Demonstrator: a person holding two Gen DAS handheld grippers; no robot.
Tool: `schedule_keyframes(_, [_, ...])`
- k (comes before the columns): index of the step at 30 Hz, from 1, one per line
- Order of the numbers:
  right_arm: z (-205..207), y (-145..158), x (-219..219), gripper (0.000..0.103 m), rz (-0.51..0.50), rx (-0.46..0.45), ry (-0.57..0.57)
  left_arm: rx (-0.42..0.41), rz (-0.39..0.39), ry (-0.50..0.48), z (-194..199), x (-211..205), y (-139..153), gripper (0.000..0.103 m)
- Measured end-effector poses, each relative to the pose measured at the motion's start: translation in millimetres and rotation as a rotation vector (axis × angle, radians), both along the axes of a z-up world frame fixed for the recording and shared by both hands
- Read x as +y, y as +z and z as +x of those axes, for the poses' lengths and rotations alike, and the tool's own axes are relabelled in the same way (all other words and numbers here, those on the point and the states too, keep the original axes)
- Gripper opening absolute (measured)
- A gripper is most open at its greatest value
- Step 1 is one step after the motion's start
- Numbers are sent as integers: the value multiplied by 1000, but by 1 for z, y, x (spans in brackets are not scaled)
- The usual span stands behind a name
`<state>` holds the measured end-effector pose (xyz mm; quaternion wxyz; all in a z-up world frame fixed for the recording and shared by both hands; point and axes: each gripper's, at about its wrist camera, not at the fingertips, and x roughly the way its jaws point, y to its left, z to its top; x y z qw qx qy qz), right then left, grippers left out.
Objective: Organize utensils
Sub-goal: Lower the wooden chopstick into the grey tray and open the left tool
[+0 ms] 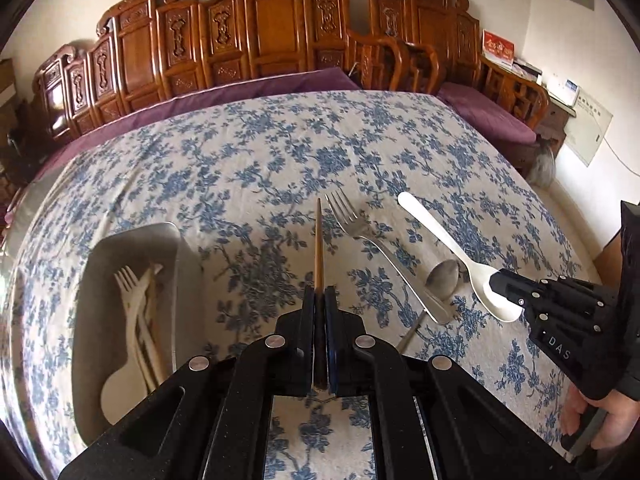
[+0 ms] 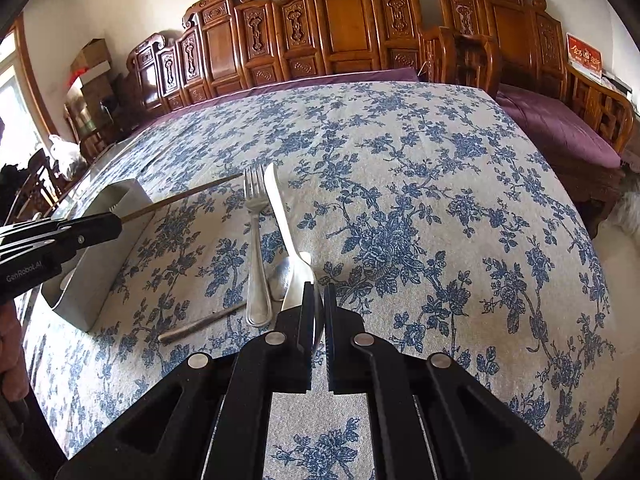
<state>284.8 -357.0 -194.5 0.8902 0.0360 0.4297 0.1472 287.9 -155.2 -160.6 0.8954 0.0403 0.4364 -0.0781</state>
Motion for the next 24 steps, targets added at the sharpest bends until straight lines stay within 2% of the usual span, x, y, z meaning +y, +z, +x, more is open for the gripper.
schedule_keyframes(10, [-8, 16, 30, 6, -33, -39, 45, -17, -10, 14, -22, 42, 8, 4])
schedule_keyframes(24, [-28, 33, 75, 6, -80, -73, 87, -84, -14, 32, -49, 108, 35, 4])
